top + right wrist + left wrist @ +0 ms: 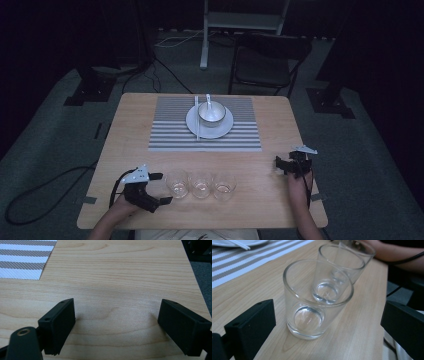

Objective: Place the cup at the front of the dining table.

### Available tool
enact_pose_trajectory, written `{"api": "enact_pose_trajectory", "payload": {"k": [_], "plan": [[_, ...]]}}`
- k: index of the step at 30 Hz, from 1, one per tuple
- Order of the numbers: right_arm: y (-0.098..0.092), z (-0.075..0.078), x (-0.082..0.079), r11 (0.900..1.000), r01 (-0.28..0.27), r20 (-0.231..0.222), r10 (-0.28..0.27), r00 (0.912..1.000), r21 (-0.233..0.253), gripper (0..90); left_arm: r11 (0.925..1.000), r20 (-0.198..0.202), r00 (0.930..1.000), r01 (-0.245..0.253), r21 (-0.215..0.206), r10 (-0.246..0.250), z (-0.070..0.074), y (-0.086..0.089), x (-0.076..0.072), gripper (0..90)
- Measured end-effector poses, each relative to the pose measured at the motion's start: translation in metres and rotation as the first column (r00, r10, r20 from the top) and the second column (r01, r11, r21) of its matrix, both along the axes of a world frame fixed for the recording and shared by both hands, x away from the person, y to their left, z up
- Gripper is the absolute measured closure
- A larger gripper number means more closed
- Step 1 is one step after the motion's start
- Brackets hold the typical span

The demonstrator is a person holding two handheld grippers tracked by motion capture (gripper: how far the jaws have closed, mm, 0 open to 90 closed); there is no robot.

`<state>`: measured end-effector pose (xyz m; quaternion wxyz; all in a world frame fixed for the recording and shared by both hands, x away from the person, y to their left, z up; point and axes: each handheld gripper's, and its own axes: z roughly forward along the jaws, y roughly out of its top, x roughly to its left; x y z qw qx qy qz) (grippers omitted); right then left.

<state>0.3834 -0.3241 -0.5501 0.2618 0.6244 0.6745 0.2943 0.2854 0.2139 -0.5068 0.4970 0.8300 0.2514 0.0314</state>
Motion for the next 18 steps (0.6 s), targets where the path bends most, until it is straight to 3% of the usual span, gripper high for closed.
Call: {"api": "enact_pose_trajectory", "payload": {"k": [9,16,18], "plan": [[0.000,0.000,0.000,1.000,0.001,0.000,-0.001,1.0000,0.001,13.9,0.9992,0.010,1.0000,-0.001,0.041,0.001,-0.008,-0.019,0.009,0.4],[0.000,0.000,0.000,1.000,0.001,0.001,-0.001,1.0000,0.001,13.9,0.9992,0.027,0.9995,-0.018,0.036,0.017,-0.009,-0.026,0.013,4.7],[0.000,0.000,0.000,1.000,0.001,0.001,-0.001,1.0000,0.001,13.9,0.9979,0.034,0.9993,-0.021,0.061,0.019,-0.010,-0.031,0.014,5.8]]}}
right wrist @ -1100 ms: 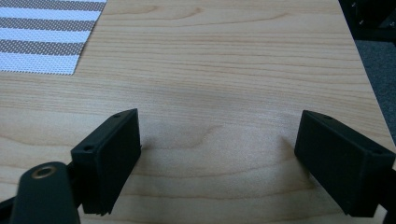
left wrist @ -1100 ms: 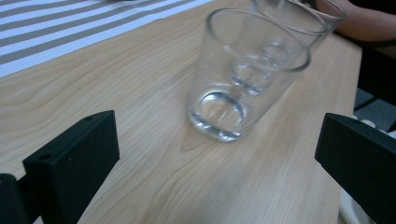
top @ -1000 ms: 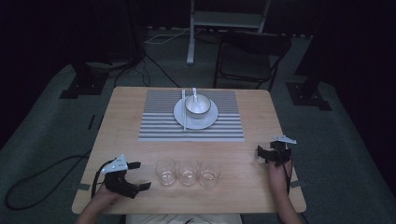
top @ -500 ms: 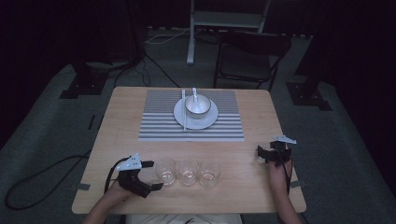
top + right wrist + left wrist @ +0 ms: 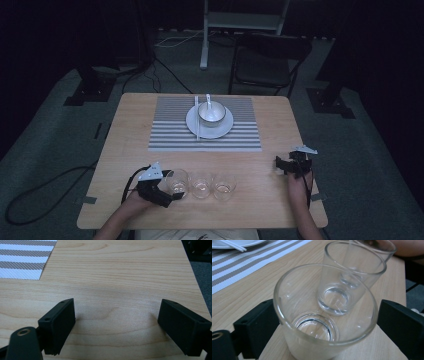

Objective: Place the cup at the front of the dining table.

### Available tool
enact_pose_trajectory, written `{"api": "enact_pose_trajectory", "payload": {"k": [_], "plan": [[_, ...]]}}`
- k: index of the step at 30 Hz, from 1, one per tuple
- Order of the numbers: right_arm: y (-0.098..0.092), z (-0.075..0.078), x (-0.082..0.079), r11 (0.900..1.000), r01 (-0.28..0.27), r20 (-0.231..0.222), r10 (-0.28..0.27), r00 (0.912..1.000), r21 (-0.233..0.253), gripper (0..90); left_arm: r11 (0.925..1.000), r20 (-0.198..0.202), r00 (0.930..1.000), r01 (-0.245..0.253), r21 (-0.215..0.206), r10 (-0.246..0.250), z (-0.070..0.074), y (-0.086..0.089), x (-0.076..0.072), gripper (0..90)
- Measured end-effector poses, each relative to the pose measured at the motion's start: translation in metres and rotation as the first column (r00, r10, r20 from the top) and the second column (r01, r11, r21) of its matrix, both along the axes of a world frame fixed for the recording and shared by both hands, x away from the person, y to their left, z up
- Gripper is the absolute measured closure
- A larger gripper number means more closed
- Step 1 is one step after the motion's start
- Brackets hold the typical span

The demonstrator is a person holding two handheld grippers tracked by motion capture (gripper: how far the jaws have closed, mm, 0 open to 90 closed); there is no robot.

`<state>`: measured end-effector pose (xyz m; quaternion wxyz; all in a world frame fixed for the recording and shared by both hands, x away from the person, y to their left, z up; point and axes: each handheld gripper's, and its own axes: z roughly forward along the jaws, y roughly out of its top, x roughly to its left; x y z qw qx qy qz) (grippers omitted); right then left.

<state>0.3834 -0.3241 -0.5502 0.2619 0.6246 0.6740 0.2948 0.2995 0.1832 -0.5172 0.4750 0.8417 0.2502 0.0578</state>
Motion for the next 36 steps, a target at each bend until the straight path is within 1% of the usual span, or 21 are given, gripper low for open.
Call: {"api": "enact_pose_trajectory", "payload": {"k": [1,3,4,5,6,7,8,12,14,16,17,21,25,28,29,30,31,32,33,35,36], "plan": [[0.000,0.000,0.000,1.000,-0.001,0.000,0.001,1.0000,-0.001,13.9,0.9999,0.003,1.0000,-0.002,0.010,0.002,-0.001,-0.002,0.001,6.2],[0.000,0.000,0.000,1.000,-0.001,0.000,0.001,1.0000,0.000,13.9,0.9998,0.008,0.9999,-0.009,0.016,0.009,-0.002,-0.004,0.002,8.1],[0.000,0.000,0.000,1.000,-0.001,0.000,0.001,1.0000,0.000,13.9,0.9998,0.008,0.9999,-0.009,0.016,0.009,-0.002,-0.004,0.002,12.3],[0.000,0.000,0.000,1.000,0.000,0.000,0.000,1.0000,0.000,13.9,0.9997,0.013,0.9996,-0.025,0.006,0.025,-0.003,-0.003,0.003,12.3],[0.000,0.000,0.000,1.000,-0.001,0.000,0.001,1.0000,0.000,13.9,0.9996,0.016,0.9995,-0.027,0.004,0.027,-0.004,-0.004,0.002,15.6],[0.000,0.000,0.000,1.000,-0.001,0.000,0.001,1.0000,-0.001,13.9,0.9993,0.025,0.9991,-0.033,0.017,0.033,-0.004,-0.005,0.002,16.1],[0.000,0.000,0.000,1.000,-0.001,0.000,0.001,1.0000,0.000,13.9,0.9986,0.046,0.9982,-0.040,0.035,0.038,-0.004,-0.007,0.000,16.9],[0.000,0.000,0.000,1.000,0.000,0.000,0.000,1.0000,0.000,13.9,0.9973,0.063,0.9967,-0.055,0.050,0.052,-0.003,-0.008,-0.001,19.3],[0.000,0.000,0.000,1.000,0.000,0.000,0.000,1.0000,0.000,13.9,0.9976,0.052,0.9969,-0.061,0.034,0.059,-0.003,-0.007,-0.001,19.8],[0.000,0.000,0.000,1.000,-0.001,-0.001,0.001,1.0000,0.001,13.9,0.9976,0.056,0.9967,-0.060,0.034,0.058,-0.003,-0.006,-0.001,19.9],[0.000,0.000,0.000,1.000,-0.001,0.000,0.001,1.0000,0.001,13.9,0.9976,0.052,0.9968,-0.062,0.030,0.061,-0.003,-0.006,-0.001,19.9],[0.000,0.000,0.000,1.000,-0.001,-0.001,0.001,1.0000,0.001,13.9,0.9974,0.061,0.9966,-0.058,0.041,0.056,-0.001,-0.007,-0.001,20.1],[0.000,0.000,0.000,1.000,-0.001,0.000,0.001,1.0000,0.000,13.9,0.9974,0.059,0.9966,-0.059,0.041,0.056,0.000,-0.006,-0.001,20.1],[0.000,0.000,0.000,1.000,-0.001,0.000,0.001,1.0000,0.000,13.9,0.9973,0.068,0.9957,-0.065,0.033,0.062,0.003,-0.005,-0.001,20.2],[0.000,0.000,0.000,1.000,-0.001,0.000,0.001,1.0000,0.000,13.9,0.9970,0.078,0.9946,-0.071,0.031,0.068,0.005,-0.005,-0.001,20.2],[0.000,0.000,0.000,1.000,-0.001,0.000,0.001,1.0000,0.000,13.9,0.9969,0.077,0.9946,-0.073,0.031,0.070,0.006,-0.004,0.001,20.2],[0.000,0.000,0.000,1.000,-0.001,0.000,0.001,1.0000,0.000,13.9,0.9964,0.074,0.9942,-0.080,0.026,0.078,0.007,-0.004,0.002,20.1],[0.000,0.000,0.000,1.000,-0.001,0.000,0.001,1.0000,0.000,13.9,0.9957,0.082,0.9928,-0.090,0.024,0.087,0.008,-0.003,0.003,20.2],[0.000,0.000,0.000,1.000,-0.001,0.000,0.001,1.0000,0.000,13.9,0.9956,0.080,0.9930,-0.089,0.029,0.087,0.010,-0.003,0.005,20.2],[0.000,0.000,0.000,1.000,-0.001,0.000,0.001,1.0000,0.000,13.9,0.9940,0.097,0.9901,-0.105,0.030,0.101,0.013,-0.003,0.008,20.2],[0.000,0.000,0.000,1.000,-0.001,0.000,0.001,1.0000,0.000,13.9,0.9942,0.098,0.9906,-0.100,0.040,0.096,0.016,-0.002,0.010,20.2]]}}
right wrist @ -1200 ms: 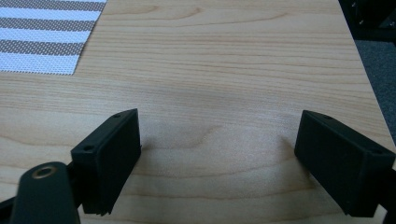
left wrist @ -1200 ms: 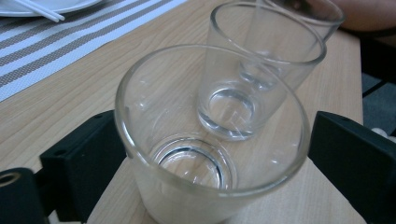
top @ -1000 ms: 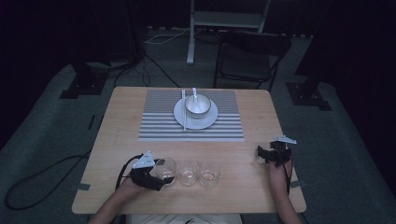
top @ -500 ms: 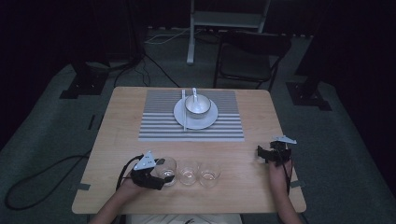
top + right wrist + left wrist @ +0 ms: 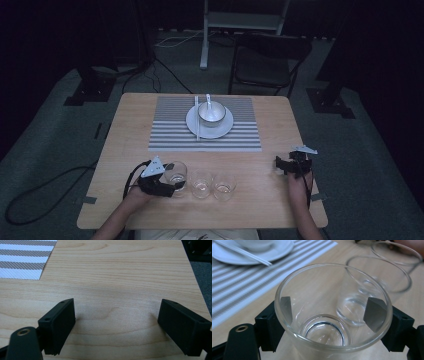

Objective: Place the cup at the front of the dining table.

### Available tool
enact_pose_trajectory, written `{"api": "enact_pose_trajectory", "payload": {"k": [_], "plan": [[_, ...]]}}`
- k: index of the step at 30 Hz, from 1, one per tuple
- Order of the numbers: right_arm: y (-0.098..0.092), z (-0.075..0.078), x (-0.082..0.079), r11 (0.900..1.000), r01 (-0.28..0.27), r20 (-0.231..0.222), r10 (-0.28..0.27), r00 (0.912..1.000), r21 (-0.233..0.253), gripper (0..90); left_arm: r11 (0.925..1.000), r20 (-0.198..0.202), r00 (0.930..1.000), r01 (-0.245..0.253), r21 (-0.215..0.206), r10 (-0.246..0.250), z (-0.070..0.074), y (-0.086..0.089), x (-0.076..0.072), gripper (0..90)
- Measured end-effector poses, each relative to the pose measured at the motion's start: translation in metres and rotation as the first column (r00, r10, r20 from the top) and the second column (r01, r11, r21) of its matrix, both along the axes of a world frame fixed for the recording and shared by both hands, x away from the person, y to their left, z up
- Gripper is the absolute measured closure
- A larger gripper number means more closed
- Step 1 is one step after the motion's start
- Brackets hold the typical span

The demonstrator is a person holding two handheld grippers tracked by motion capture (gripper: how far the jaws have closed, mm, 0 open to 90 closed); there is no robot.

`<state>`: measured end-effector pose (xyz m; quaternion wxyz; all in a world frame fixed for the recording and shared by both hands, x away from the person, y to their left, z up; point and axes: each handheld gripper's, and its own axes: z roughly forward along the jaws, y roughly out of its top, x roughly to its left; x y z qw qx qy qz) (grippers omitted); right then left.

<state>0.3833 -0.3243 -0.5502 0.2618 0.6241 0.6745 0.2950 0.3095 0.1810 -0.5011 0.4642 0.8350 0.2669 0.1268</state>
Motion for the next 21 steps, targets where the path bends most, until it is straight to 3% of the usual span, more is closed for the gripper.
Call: {"api": "enact_pose_trajectory", "payload": {"k": [8,13,21], "plan": [[0.000,0.000,0.000,1.000,0.000,0.000,0.000,1.0000,-0.001,13.9,0.9967,0.043,0.9959,-0.078,-0.023,0.079,0.020,0.007,0.019,20.2],[0.000,0.000,0.000,1.000,0.000,0.000,0.000,1.0000,-0.001,13.9,0.9864,0.043,0.9867,-0.155,-0.055,0.157,0.025,0.012,0.034,20.2],[0.000,0.000,0.000,1.000,-0.001,0.000,0.001,1.0000,-0.001,13.9,0.9730,0.061,0.9716,-0.227,-0.043,0.229,0.036,0.014,0.060,20.2]]}}
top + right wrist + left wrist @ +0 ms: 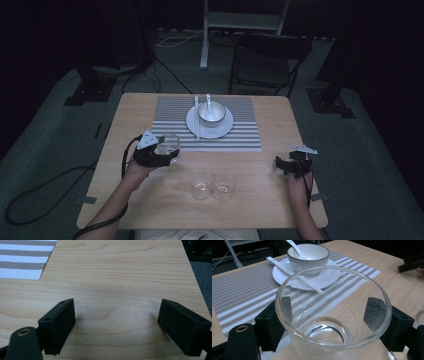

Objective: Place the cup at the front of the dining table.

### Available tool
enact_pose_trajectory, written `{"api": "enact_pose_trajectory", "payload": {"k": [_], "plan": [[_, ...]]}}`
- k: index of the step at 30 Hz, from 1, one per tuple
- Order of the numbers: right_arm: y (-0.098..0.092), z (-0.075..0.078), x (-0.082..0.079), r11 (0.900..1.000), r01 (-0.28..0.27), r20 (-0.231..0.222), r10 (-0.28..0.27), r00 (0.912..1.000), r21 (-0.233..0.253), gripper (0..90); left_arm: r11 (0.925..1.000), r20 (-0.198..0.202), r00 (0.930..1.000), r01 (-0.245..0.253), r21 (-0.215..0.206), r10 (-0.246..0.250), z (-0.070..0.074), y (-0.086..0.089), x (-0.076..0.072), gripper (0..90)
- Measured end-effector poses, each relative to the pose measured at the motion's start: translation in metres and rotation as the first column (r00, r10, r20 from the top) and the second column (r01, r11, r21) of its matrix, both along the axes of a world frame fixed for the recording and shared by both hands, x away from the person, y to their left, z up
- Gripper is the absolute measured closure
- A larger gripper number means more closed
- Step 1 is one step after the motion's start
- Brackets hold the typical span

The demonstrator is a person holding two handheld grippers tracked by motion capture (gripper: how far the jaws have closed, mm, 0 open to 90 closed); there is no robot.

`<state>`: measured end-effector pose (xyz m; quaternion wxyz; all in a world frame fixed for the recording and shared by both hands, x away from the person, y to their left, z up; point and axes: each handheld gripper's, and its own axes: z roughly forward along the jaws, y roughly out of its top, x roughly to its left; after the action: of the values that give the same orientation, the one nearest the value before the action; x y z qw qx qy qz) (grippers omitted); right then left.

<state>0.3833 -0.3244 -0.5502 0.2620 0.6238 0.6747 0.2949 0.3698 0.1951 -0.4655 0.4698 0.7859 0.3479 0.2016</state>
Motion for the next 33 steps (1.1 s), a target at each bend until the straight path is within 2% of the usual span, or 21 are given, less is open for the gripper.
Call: {"api": "enact_pose_trajectory", "payload": {"k": [3,8,10,13,16,19,23,25,26,27,28,30,31,33], "plan": [[0.000,0.000,0.000,1.000,0.000,0.000,0.000,1.0000,0.000,13.9,0.9994,0.008,0.9995,-0.031,-0.014,0.031,0.005,0.000,0.011,20.2],[0.000,0.000,0.000,1.000,0.000,0.000,0.000,1.0000,0.000,13.9,0.9960,0.014,0.9959,-0.090,-0.008,0.090,0.014,-0.003,0.032,20.2],[0.000,0.000,0.000,1.000,0.000,0.000,0.000,1.0000,-0.001,13.9,0.9940,0.019,0.9938,-0.110,-0.001,0.110,0.017,-0.006,0.040,20.2],[0.000,0.000,0.000,1.000,0.000,-0.001,0.000,1.0000,0.000,13.9,0.9901,0.018,0.9901,-0.139,-0.020,0.139,0.018,-0.010,0.053,20.2],[0.000,0.000,0.000,1.000,0.000,0.000,0.000,1.0000,0.000,13.9,0.9835,0.020,0.9835,-0.179,-0.022,0.180,0.019,-0.014,0.067,20.2],[0.000,0.000,0.000,1.000,-0.002,0.000,0.002,1.0000,0.001,13.9,0.9733,0.022,0.9736,-0.226,-0.039,0.227,0.020,-0.016,0.082,20.2],[0.000,0.000,0.000,1.000,-0.002,0.000,0.002,1.0000,0.001,13.9,0.9538,0.016,0.9550,-0.295,-0.056,0.296,0.019,-0.018,0.104,20.2],[0.000,0.000,0.000,1.000,-0.003,0.000,0.003,1.0000,0.001,13.9,0.9406,0.007,0.9426,-0.333,-0.067,0.334,0.017,-0.018,0.115,20.2],[0.000,0.000,0.000,1.000,-0.003,0.000,0.003,1.0000,0.001,13.9,0.9387,0.003,0.9415,-0.336,-0.078,0.337,0.015,-0.017,0.120,20.2],[0.000,0.000,0.000,1.000,-0.003,0.001,0.003,1.0000,0.001,13.9,0.9321,-0.005,0.9353,-0.353,-0.081,0.354,0.013,-0.017,0.126,20.2],[0.000,0.000,0.000,1.000,-0.003,0.001,0.003,1.0000,0.000,13.9,0.9238,-0.004,0.9264,-0.376,-0.073,0.377,0.011,-0.018,0.132,20.2],[0.000,0.000,0.000,1.000,-0.004,0.000,0.004,1.0000,0.001,13.9,0.9195,-0.015,0.9210,-0.390,-0.052,0.389,0.006,-0.019,0.145,20.2],[0.000,0.000,0.000,1.000,-0.004,0.000,0.004,1.0000,0.001,13.8,0.9132,-0.015,0.9140,-0.406,-0.039,0.405,0.004,-0.020,0.150,20.2],[0.000,0.000,0.000,1.000,-0.006,0.000,0.006,1.0000,0.004,13.8,0.9091,-0.020,0.9092,-0.416,-0.020,0.416,0.000,-0.023,0.159,20.2]]}}
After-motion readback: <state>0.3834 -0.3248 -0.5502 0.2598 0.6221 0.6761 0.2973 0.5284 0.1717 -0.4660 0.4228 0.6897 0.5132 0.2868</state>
